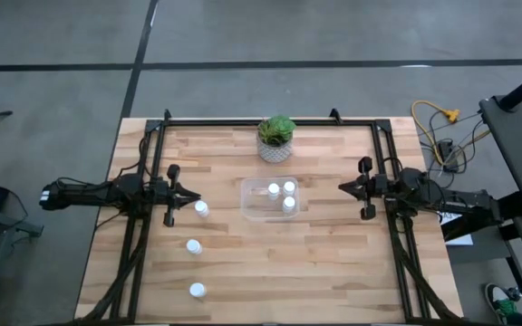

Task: Pick and place pill bottles into a basket
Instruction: Put the white medicine bottle into the transparent bin

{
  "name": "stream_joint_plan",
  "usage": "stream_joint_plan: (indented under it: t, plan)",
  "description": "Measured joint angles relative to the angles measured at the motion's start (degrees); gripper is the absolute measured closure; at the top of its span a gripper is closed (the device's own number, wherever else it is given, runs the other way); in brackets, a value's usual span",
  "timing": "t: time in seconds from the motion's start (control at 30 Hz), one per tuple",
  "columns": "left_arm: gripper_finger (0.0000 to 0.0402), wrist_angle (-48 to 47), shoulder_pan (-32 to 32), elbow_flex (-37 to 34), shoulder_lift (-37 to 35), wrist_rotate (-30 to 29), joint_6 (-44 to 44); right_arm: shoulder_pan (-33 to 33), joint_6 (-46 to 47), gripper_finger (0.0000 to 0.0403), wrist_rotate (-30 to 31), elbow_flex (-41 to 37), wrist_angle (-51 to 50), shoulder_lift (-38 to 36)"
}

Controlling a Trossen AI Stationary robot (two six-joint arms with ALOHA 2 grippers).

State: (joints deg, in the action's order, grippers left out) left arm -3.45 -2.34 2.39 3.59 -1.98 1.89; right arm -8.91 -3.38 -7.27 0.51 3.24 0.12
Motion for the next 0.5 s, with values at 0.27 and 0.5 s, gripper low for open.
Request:
stream_joint_plan:
  t: [0.27,0.5]
  plan:
    - [0.0389,0.0,0.0,0.0,0.0,0.0,0.0,0.0,0.2,0.0394,-0.1,0.0,-1.6,0.5]
    - [0.0389,0.0,0.0,0.0,0.0,0.0,0.0,0.0,0.1,0.0394,-0.1,0.0,-1.5,0.7]
